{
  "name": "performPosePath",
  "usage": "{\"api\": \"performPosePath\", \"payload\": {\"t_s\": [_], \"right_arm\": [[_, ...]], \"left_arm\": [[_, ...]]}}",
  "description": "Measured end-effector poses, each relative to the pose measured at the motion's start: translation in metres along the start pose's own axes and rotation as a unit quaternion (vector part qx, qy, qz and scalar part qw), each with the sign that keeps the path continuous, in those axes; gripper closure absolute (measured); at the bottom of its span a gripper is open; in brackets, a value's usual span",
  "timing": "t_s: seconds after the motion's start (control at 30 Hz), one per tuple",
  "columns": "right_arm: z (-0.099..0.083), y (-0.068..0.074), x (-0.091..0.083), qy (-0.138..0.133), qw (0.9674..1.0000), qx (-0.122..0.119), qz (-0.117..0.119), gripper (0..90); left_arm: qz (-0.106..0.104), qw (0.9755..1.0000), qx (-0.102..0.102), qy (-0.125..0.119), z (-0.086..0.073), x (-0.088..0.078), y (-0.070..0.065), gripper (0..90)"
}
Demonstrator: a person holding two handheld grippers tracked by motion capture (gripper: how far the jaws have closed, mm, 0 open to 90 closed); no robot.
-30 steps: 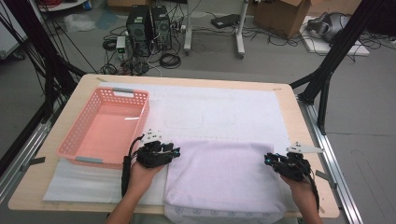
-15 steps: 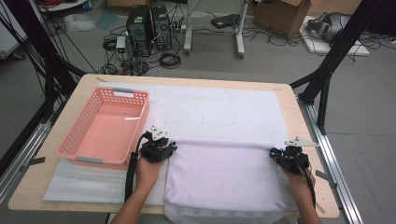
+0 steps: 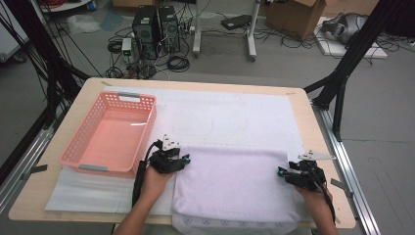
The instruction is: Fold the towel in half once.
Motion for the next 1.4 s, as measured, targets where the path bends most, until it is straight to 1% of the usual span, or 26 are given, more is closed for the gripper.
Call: {"api": "performPosePath", "payload": {"t_s": [0.03, 0.07, 0.1, 0.13, 0.17, 0.23, 0.3, 0.37, 0.4, 0.47, 0.53, 0.6, 0.67, 0.73, 0.8, 0.87, 0.93, 1.0, 1.03, 1.1, 1.17, 1.2, 1.27, 1.3, 1.33, 1.4], "right_arm": [[0.001, 0.001, 0.000, 0.003, 1.0000, 0.001, -0.002, 46.8], [0.002, 0.001, 0.000, 0.004, 1.0000, -0.002, -0.002, 51.0], [0.002, 0.002, 0.000, 0.005, 1.0000, -0.002, 0.005, 56.3], [0.003, 0.002, 0.000, 0.005, 1.0000, -0.004, 0.008, 60.4], [0.003, 0.002, 0.000, 0.005, 0.9999, 0.000, 0.014, 67.3], [0.003, 0.002, 0.000, 0.001, 0.9992, 0.012, 0.038, 81.8], [0.002, 0.002, 0.000, -0.003, 0.9985, 0.025, 0.048, 83.8], [0.002, -0.003, 0.000, -0.006, 0.9978, 0.027, 0.061, 84.5], [0.003, -0.004, 0.000, -0.008, 0.9979, 0.024, 0.059, 84.7], [0.006, -0.008, -0.001, -0.026, 0.9982, 0.016, 0.052, 84.8], [0.011, -0.013, -0.001, -0.045, 0.9979, 0.015, 0.045, 84.9], [0.018, -0.020, 0.000, -0.057, 0.9976, 0.020, 0.034, 84.9], [0.026, -0.028, 0.001, -0.075, 0.9963, 0.027, 0.030, 84.9], [0.035, -0.035, 0.003, -0.088, 0.9955, 0.023, 0.024, 84.9], [0.045, -0.041, 0.006, -0.089, 0.9958, 0.014, 0.014, 84.9], [0.053, -0.047, 0.009, -0.091, 0.9958, 0.006, 0.006, 84.9], [0.060, -0.053, 0.013, -0.092, 0.9957, 0.007, 0.001, 84.9], [0.066, -0.058, 0.016, -0.094, 0.9955, 0.003, -0.002, 84.8], [0.071, -0.061, 0.018, -0.096, 0.9954, 0.002, -0.006, 84.8], [0.077, -0.065, 0.022, -0.094, 0.9955, 0.001, -0.012, 84.8], [0.081, -0.070, 0.027, -0.099, 0.9950, 0.002, -0.014, 84.7], [0.083, -0.072, 0.029, -0.100, 0.9949, 0.005, -0.015, 84.8], [0.086, -0.075, 0.035, -0.102, 0.9946, 0.007, -0.018, 84.8], [0.088, -0.077, 0.038, -0.099, 0.9949, 0.009, -0.021, 84.8], [0.089, -0.079, 0.040, -0.097, 0.9950, 0.007, -0.023, 84.8], [0.093, -0.083, 0.045, -0.099, 0.9947, 0.013, -0.026, 84.8]], "left_arm": [[-0.006, 1.0000, 0.004, 0.000, 0.000, 0.000, -0.002, 64.4], [-0.009, 0.9999, 0.005, 0.000, -0.001, 0.000, -0.004, 71.3], [-0.011, 0.9999, 0.006, 0.000, -0.002, 0.000, -0.005, 75.8], [-0.011, 0.9999, 0.001, 0.000, -0.002, 0.001, -0.006, 79.1], [-0.014, 0.9998, -0.011, 0.001, -0.001, 0.001, -0.005, 79.4], [-0.022, 0.9993, -0.030, 0.003, -0.001, 0.000, -0.002, 80.9], [-0.022, 0.9988, -0.043, 0.006, 0.001, 0.000, -0.002, 82.6], [-0.020, 0.9988, -0.046, -0.002, 0.006, -0.001, -0.002, 83.3], [-0.024, 0.9982, -0.052, -0.018, 0.010, -0.002, -0.002, 83.4], [-0.027, 0.9983, -0.049, -0.018, 0.023, -0.005, 0.000, 83.5], [-0.023, 0.9979, -0.052, -0.031, 0.037, -0.007, 0.002, 83.5], [-0.021, 0.9969, -0.061, -0.044, 0.052, -0.007, 0.007, 83.5], [-0.021, 0.9962, -0.064, -0.054, 0.065, -0.005, 0.012, 83.6], [-0.016, 0.9967, -0.057, -0.055, 0.075, -0.001, 0.014, 83.6], [-0.017, 0.9965, -0.055, -0.061, 0.084, 0.004, 0.016, 83.6], [-0.022, 0.9955, -0.057, -0.073, 0.092, 0.010, 0.021, 83.5], [-0.022, 0.9951, -0.059, -0.075, 0.097, 0.014, 0.025, 83.5], [-0.021, 0.9956, -0.051, -0.075, 0.103, 0.018, 0.028, 83.5], [-0.016, 0.9957, -0.047, -0.078, 0.106, 0.019, 0.030, 84.3], [-0.017, 0.9960, -0.049, -0.073, 0.114, 0.023, 0.034, 84.3], [-0.017, 0.9951, -0.054, -0.082, 0.121, 0.025, 0.037, 84.3], [-0.016, 0.9955, -0.054, -0.076, 0.124, 0.028, 0.038, 84.4], [-0.012, 0.9957, -0.053, -0.075, 0.128, 0.033, 0.040, 84.5], [-0.012, 0.9955, -0.055, -0.076, 0.129, 0.035, 0.040, 84.6], [-0.010, 0.9949, -0.056, -0.084, 0.130, 0.037, 0.042, 84.6], [-0.009, 0.9940, -0.070, -0.084, 0.131, 0.042, 0.045, 84.6]]}}
Point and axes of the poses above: each handheld gripper's, and its own axes: x roughly forward along the jaws, z roughly out of its top, y roughly to its left, the point moved 1 cm from there along x, roughly forward along the jaws, and after that the axes turned 13 degrees about -x, right-handed, at the moved point
